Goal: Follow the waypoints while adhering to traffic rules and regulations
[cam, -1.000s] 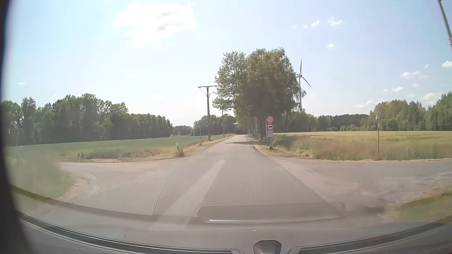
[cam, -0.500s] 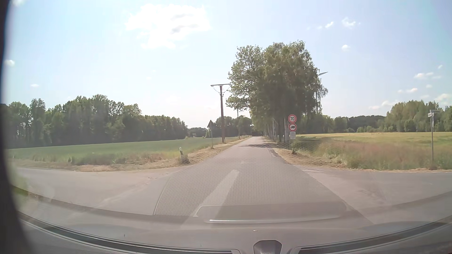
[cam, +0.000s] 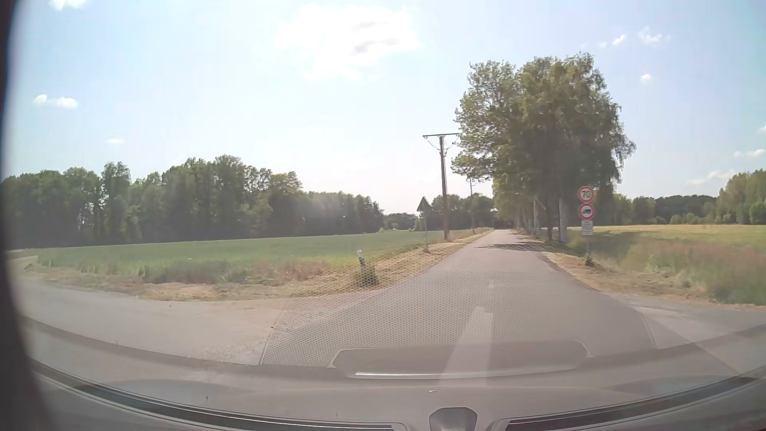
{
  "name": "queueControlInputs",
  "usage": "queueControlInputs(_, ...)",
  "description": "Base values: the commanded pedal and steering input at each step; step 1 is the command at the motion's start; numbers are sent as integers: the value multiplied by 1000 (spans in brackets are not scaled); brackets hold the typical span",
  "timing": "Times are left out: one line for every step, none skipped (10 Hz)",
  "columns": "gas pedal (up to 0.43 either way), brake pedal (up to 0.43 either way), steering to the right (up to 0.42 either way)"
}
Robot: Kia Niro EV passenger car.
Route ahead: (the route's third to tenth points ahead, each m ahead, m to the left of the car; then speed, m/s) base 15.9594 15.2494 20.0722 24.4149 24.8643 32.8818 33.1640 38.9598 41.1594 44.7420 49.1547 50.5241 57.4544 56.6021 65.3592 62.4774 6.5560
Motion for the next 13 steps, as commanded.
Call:
queueControlInputs(79,6,-314)
queueControlInputs(79,6,-338)
queueControlInputs(98,6,-351)
queueControlInputs(118,6,-359)
queueControlInputs(150,6,-366)
queueControlInputs(157,6,-370)
queueControlInputs(157,6,-371)
queueControlInputs(189,6,-372)
queueControlInputs(197,6,-373)
queueControlInputs(197,6,-372)
queueControlInputs(209,6,-374)
queueControlInputs(228,6,-372)
queueControlInputs(228,6,-366)
